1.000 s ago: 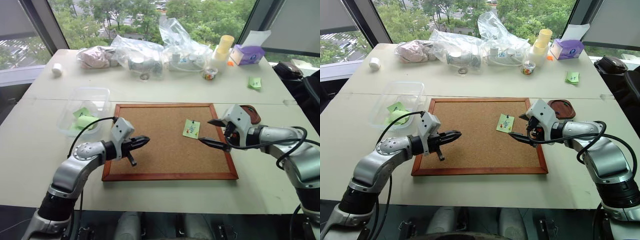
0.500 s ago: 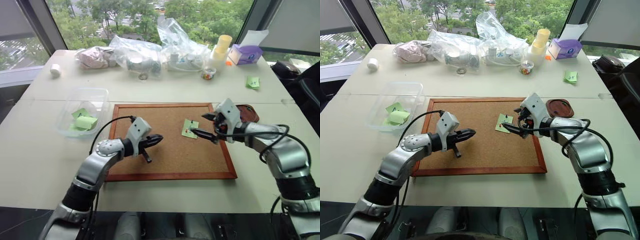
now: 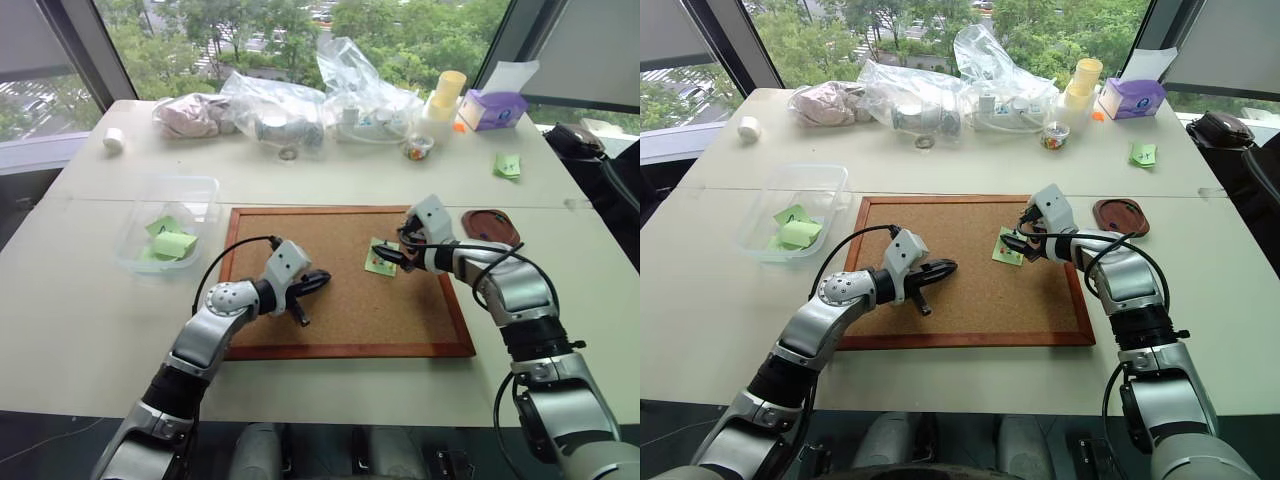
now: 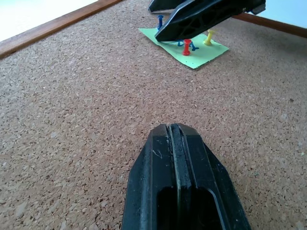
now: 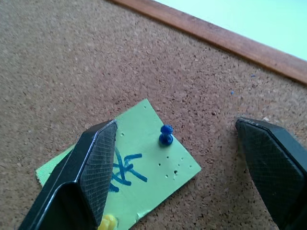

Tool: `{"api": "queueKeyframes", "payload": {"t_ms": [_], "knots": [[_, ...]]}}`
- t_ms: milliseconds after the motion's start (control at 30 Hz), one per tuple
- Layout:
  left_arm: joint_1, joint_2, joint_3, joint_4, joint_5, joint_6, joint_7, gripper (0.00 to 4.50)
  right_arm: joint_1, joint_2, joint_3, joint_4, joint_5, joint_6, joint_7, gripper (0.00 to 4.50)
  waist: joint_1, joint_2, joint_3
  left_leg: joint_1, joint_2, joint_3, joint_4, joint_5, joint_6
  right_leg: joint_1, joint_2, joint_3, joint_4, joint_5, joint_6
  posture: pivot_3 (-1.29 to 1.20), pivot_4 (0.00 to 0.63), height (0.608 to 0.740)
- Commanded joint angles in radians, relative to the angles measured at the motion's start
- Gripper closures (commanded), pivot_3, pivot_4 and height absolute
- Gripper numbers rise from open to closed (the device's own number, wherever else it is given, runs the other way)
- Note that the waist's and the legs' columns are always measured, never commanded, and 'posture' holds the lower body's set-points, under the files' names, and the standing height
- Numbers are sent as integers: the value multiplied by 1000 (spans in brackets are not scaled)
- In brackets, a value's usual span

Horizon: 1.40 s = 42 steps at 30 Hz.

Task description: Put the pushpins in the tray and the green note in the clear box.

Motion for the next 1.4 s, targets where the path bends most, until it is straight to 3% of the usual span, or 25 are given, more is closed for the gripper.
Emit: {"api": "queueKeyframes", "payload": {"t_ms": [33, 133, 200, 267, 400, 433, 467, 1067, 1400], "knots": [[33, 8, -18, 30, 36, 15, 7, 4500, -14, 0, -4, 6, -19, -31, 7, 528, -1, 0, -1, 0, 0, 0, 0, 0, 0, 0, 0, 0, 0, 0, 0, 0, 150, 740], [49, 9, -22, 17, 34, 24, 5, 4500, -10, -2, 1, 1, -28, -44, 20, 528, -1, 0, -1, 0, 1, 0, 0, 0, 0, 0, 0, 0, 0, 0, 0, 0, 150, 740], [56, 10, -20, 11, 32, 30, 6, 4500, -7, 2, 2, -4, -32, -48, 22, 1044, -2, 0, -1, 0, 1, 0, 0, 0, 0, 0, 0, 0, 0, 0, 0, 0, 150, 740], [61, 13, -17, 9, 31, 32, 6, 4500, -3, 7, 4, -6, -37, -54, 26, 1841, -3, 0, -1, 1, 1, 0, 0, 0, 0, 0, 0, 0, 0, 0, 0, 0, 150, 740], [61, 15, -9, 8, 29, 38, 4, 4500, -3, 12, 4, -2, -47, -59, 28, 3950, -4, 1, -1, 1, 1, 0, 0, 0, 0, 0, 0, 0, 0, 0, 0, 0, 150, 740], [62, 14, -8, 7, 27, 42, 4, 4500, -4, 13, 4, -3, -48, -57, 29, 4360, -5, 1, -1, 1, 1, 0, 0, 0, 0, 0, 0, 0, 0, 0, 0, 0, 150, 740], [63, 14, -8, 7, 26, 45, 4, 4500, -5, 13, 3, -5, -49, -56, 30, 4464, -5, 1, -1, 1, 1, 0, 0, 0, 0, 0, 0, 0, 0, 0, 0, 0, 150, 740], [90, 11, -23, 41, 36, 93, 11, 4500, -10, -85, -113, -302, 12, 129, 10, 4464, -5, 1, -3, 1, 2, 0, -1, 0, 0, 0, 0, 0, 0, 0, 0, 0, 150, 740], [96, 10, -22, 31, 33, 94, 12, 4500, -13, -121, -282, -83, -54, 64, -201, 4464, -5, 1, -3, 1, 2, 0, -1, 0, 0, 0, 0, 0, 0, 0, 0, 0, 150, 740]]}}
